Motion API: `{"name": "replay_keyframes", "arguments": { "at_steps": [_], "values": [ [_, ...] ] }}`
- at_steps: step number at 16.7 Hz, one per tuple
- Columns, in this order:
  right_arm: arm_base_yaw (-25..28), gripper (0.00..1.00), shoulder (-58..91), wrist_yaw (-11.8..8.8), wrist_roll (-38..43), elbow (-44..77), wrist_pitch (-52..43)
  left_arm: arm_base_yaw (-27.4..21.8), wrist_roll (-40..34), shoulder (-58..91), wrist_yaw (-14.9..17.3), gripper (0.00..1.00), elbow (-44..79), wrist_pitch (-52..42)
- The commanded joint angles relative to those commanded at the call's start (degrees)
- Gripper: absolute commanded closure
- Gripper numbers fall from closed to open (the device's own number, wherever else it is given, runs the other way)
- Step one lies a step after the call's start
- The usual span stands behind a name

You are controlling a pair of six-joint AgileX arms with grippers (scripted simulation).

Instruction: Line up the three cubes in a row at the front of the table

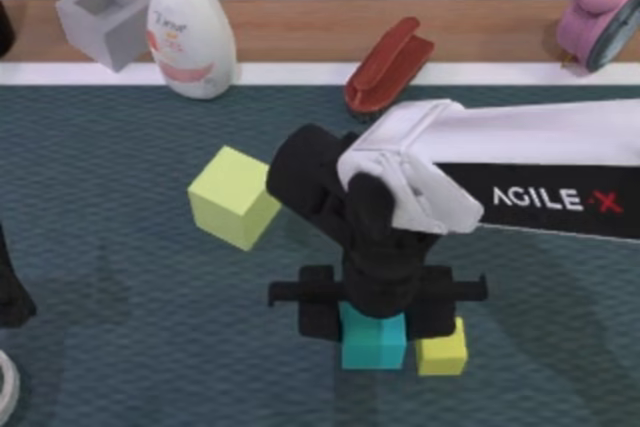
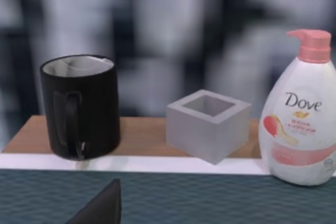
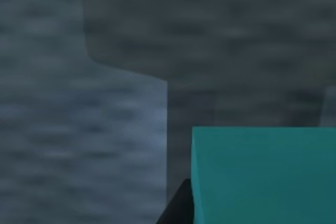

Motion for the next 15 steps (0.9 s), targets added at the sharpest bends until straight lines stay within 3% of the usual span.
{"name": "replay_keyframes", "arguments": {
  "at_steps": [7,15],
  "values": [
    [0.2,1.00,1.7,0.1,0.1,-2.5,3.8,0.0,0.0,0.0,0.0,0.00,0.0,0.0],
    [0.2,0.40,1.7,0.1,0.1,-2.5,3.8,0.0,0.0,0.0,0.0,0.00,0.0,0.0]
  ]
}}
